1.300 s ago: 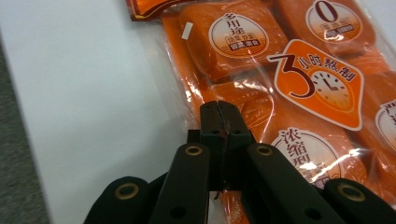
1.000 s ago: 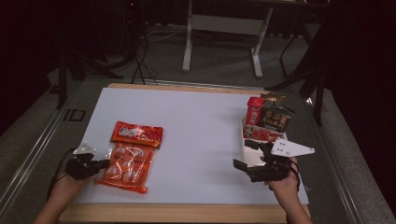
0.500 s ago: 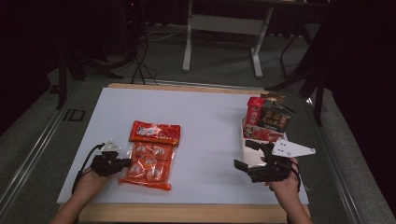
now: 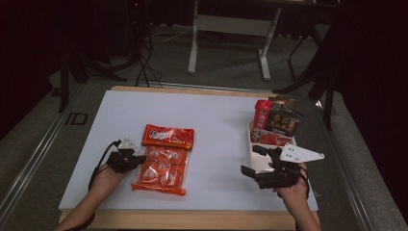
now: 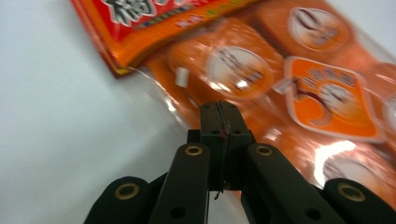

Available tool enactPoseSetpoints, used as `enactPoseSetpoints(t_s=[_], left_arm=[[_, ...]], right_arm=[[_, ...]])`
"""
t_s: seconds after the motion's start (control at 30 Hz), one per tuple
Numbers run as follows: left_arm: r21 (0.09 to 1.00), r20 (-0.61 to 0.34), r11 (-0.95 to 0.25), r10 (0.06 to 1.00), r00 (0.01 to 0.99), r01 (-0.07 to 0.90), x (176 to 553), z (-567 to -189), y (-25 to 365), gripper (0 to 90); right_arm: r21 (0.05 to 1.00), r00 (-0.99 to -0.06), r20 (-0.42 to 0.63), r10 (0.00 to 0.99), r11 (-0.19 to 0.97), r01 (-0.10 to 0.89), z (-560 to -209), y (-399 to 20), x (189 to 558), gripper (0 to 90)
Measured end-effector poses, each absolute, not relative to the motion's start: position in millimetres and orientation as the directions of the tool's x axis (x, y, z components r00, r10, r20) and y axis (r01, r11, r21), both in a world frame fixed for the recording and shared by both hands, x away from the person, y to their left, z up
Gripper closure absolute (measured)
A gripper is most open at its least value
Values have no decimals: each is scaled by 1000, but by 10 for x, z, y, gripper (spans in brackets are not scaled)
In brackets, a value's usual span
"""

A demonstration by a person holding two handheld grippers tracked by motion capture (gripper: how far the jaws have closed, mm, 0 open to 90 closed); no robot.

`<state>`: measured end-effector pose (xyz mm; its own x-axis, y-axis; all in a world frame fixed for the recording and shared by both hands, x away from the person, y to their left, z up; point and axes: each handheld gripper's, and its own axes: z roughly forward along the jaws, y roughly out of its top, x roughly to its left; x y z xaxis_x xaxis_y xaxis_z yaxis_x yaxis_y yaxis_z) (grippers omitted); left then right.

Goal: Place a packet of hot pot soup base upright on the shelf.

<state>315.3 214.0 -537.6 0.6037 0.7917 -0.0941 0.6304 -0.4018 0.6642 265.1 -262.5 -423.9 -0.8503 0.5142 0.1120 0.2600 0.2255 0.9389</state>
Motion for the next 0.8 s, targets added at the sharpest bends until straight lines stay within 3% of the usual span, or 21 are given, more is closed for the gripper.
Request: enactPoseSetpoints(t_s=[0.37, 0.8], left_arm=[[667, -129, -375, 793, 595, 644, 3314, -5395, 2075, 900], [670, -121, -426, 745, 656, 608, 3364, -5390, 1707, 900]], right_arm=[[936, -851, 117, 513, 228, 266, -4257, -2629, 2658, 148], [938, -851, 116, 512, 226, 264, -4255, -2645, 2652, 148]])
